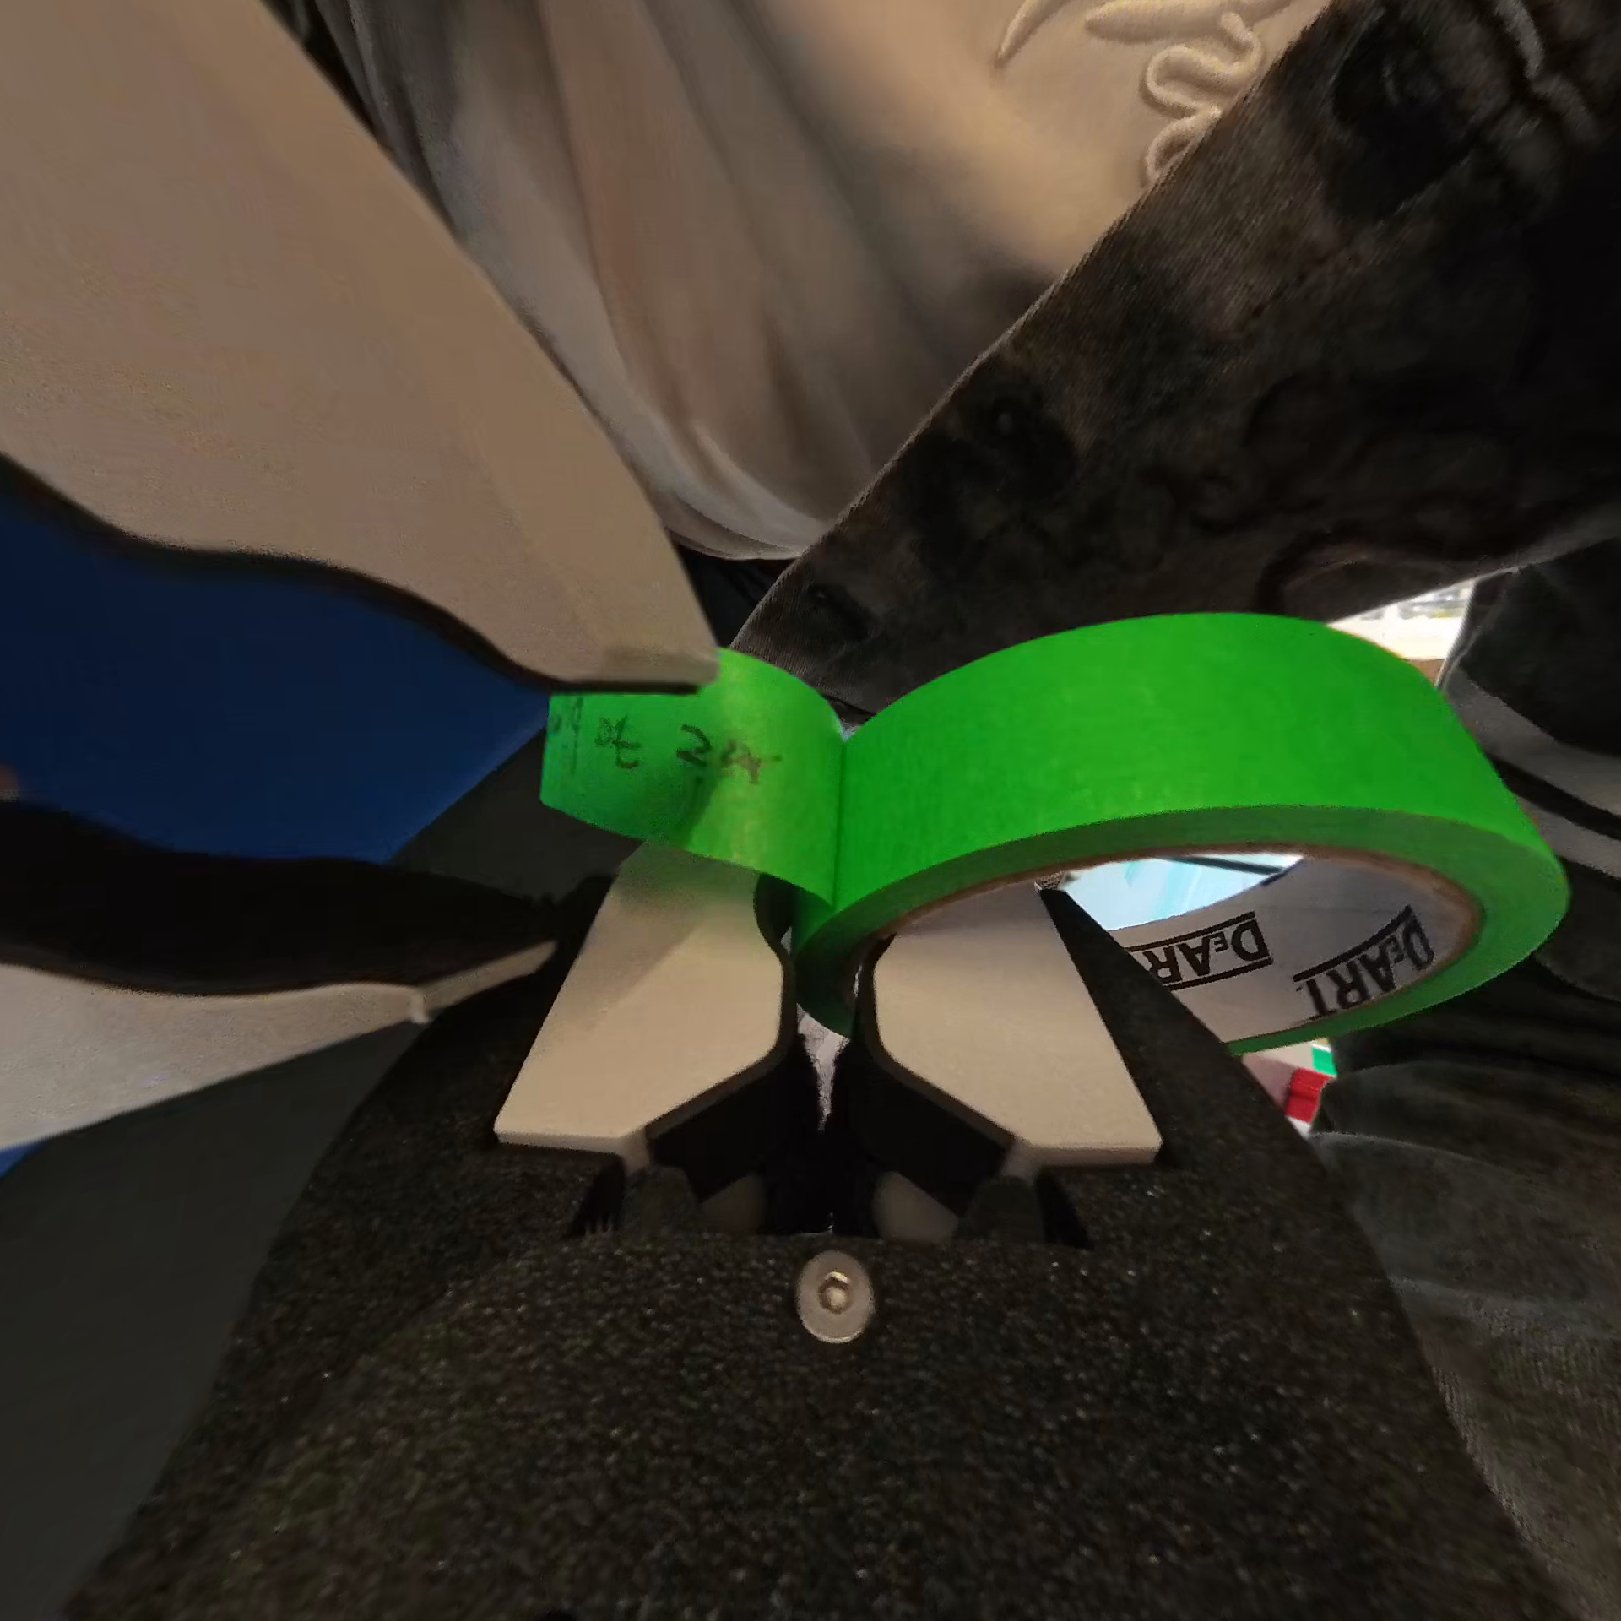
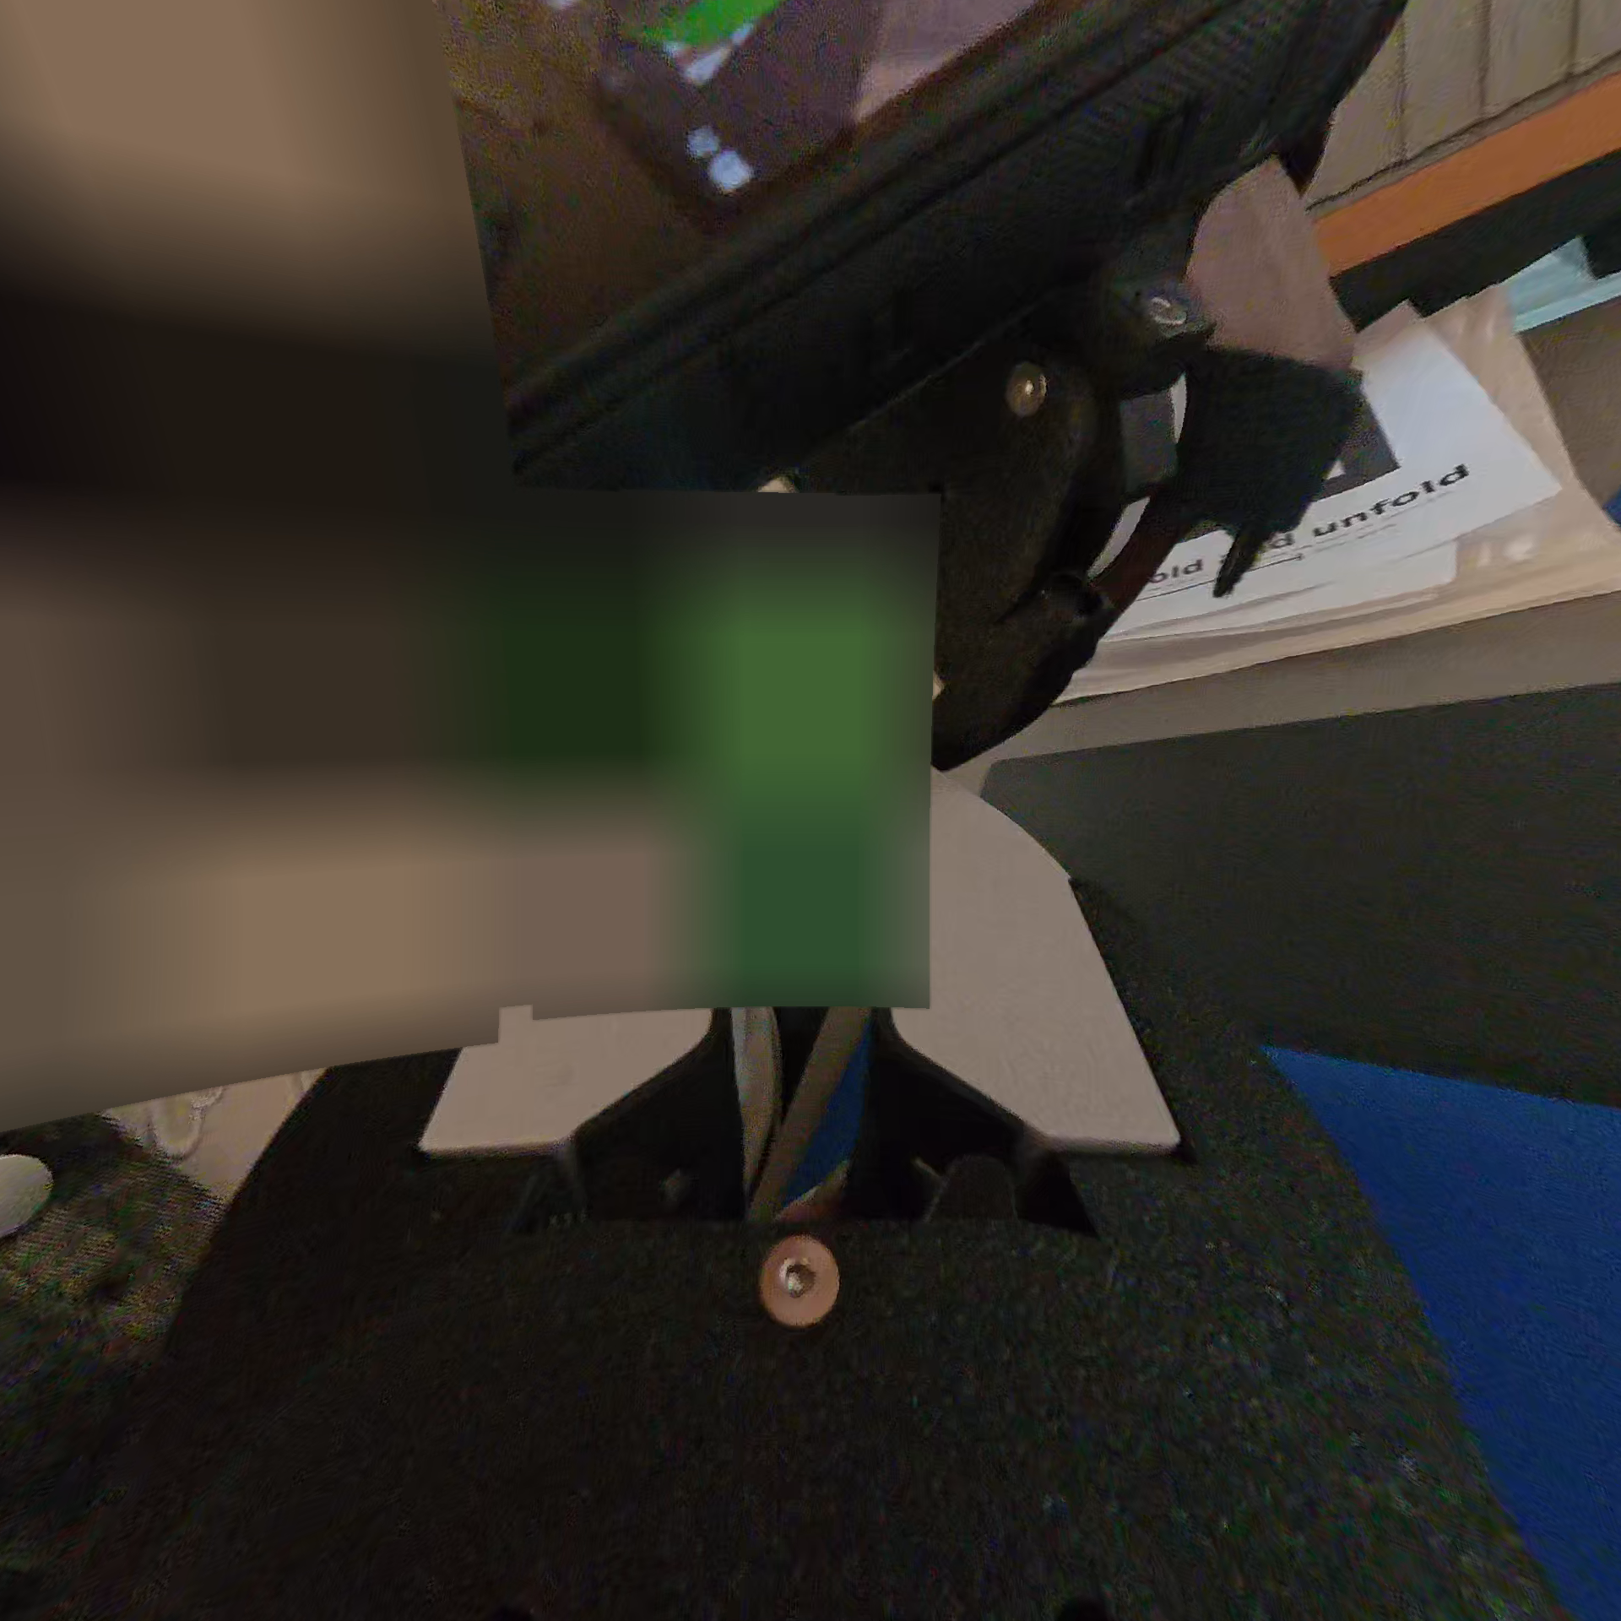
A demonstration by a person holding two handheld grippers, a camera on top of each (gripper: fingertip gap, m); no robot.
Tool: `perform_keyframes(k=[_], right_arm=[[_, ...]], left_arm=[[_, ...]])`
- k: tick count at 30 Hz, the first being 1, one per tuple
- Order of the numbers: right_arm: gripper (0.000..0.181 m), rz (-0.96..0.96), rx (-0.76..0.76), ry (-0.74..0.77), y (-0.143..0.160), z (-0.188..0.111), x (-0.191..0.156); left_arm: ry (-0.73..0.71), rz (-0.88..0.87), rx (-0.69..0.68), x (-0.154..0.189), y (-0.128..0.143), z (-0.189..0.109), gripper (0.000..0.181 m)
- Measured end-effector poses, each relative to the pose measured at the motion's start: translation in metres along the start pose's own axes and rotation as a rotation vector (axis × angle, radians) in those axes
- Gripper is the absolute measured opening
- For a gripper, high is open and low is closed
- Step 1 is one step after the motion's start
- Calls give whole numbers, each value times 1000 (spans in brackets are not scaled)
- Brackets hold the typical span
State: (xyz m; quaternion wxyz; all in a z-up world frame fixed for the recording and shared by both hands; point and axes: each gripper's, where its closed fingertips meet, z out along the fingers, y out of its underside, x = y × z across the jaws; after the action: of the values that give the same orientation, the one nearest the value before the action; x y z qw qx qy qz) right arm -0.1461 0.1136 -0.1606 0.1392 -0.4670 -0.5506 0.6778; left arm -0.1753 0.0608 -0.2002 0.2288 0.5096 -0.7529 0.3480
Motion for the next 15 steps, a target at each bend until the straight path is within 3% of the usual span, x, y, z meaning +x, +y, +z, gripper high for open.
perform_keyframes(k=[7, 13, 15], right_arm=[[32, 62, 19, -104, 2, 13, -7], [8, 31, 84, -109, -4, 11, -4], [11, 49, 70, -114, -2, 10, -2]], left_arm=[[-28, -89, -71, -5, 8, 3, 7], [-56, -127, -99, -11, 13, 5, 10], [-56, -132, -127, -10, 16, 6, 9]])
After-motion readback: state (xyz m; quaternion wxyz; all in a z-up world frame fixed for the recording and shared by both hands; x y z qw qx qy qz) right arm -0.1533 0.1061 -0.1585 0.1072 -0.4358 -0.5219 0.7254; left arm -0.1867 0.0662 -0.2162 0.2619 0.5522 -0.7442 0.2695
